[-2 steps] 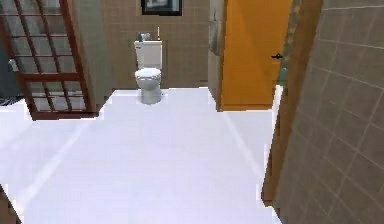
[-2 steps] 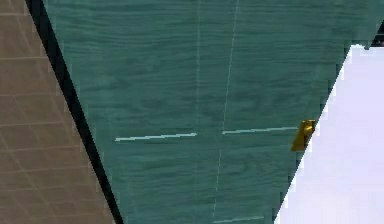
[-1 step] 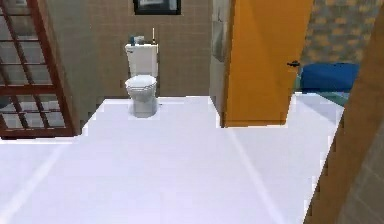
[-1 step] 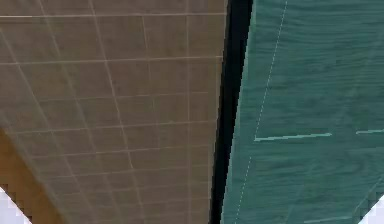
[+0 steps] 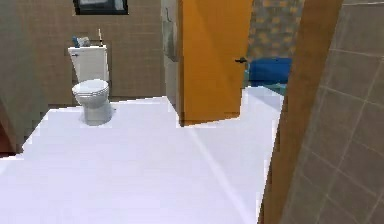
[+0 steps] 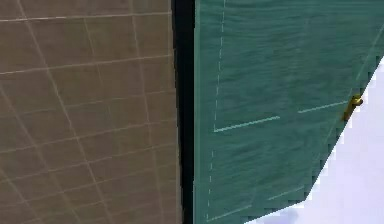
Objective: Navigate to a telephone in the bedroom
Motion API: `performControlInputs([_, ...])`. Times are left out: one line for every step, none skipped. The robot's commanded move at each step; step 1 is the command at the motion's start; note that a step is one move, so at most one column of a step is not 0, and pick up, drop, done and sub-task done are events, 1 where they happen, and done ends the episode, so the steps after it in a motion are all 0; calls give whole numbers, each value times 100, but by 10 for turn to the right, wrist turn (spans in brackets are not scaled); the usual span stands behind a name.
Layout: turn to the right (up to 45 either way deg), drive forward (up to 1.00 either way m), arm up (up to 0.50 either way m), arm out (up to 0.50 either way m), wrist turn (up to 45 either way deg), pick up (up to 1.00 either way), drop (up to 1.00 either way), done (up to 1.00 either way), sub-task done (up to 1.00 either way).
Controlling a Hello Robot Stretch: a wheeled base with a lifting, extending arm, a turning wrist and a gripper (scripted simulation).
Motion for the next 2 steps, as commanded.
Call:
performControlInputs([0,100,0,0,0,0,0,0,0])
performControlInputs([30,0,0,0,0,0,0,0,0])
